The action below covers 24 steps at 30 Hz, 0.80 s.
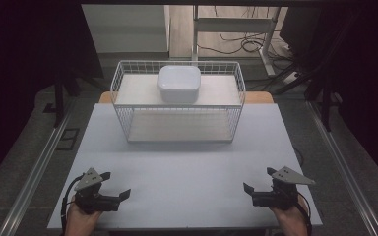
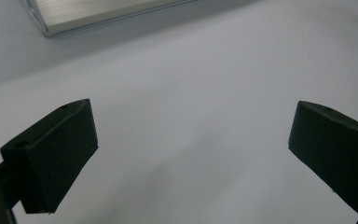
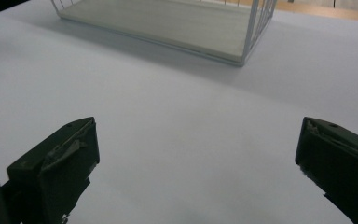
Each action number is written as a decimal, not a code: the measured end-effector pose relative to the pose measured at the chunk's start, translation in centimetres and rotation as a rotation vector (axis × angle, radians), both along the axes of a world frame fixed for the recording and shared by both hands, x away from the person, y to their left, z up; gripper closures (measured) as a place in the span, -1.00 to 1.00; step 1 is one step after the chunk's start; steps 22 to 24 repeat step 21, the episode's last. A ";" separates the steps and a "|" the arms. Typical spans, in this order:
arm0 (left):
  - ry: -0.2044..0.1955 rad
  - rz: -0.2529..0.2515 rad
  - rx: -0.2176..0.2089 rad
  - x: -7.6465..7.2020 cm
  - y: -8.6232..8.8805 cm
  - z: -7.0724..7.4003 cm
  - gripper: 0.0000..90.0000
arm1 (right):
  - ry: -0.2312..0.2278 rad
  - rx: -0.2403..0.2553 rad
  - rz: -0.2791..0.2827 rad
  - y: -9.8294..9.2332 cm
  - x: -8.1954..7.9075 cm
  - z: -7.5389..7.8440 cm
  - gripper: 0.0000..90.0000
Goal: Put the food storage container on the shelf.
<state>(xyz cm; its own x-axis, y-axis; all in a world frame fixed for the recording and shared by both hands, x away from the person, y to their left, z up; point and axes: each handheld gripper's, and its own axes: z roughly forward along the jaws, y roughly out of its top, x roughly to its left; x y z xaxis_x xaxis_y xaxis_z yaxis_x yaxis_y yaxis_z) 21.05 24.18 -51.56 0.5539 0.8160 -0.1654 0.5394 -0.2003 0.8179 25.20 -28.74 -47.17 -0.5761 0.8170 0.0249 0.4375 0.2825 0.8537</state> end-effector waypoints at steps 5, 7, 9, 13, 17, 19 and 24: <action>0.015 0.005 0.000 -0.2 0.3 -0.5 -0.99 | 0.027 -0.022 -0.006 -0.3 -0.4 -0.9 -1.00; 0.026 0.005 0.002 -0.2 0.3 -0.7 -0.99 | 0.040 -0.037 -0.007 -0.4 -0.5 -1.3 -1.00; 0.040 0.002 0.007 -0.1 0.3 -1.0 -0.99 | 0.048 -0.043 -0.006 -0.4 -0.6 -1.5 -1.00; 0.079 -0.011 0.031 0.1 0.0 -1.6 -1.00 | 0.105 -0.083 0.002 -0.4 -0.8 -2.6 -1.00; 0.107 -0.016 0.043 0.3 -0.2 -1.9 -1.00 | 0.136 -0.112 0.002 -0.4 -0.7 -3.1 -1.00; 0.116 -0.014 0.040 0.3 -0.2 -2.0 -1.00 | 0.141 -0.114 -0.001 -0.5 -0.6 -3.2 -1.00; 0.115 -0.015 0.040 0.4 -0.2 -2.0 -1.00 | 0.142 -0.115 -0.002 -0.5 -0.6 -3.2 -1.00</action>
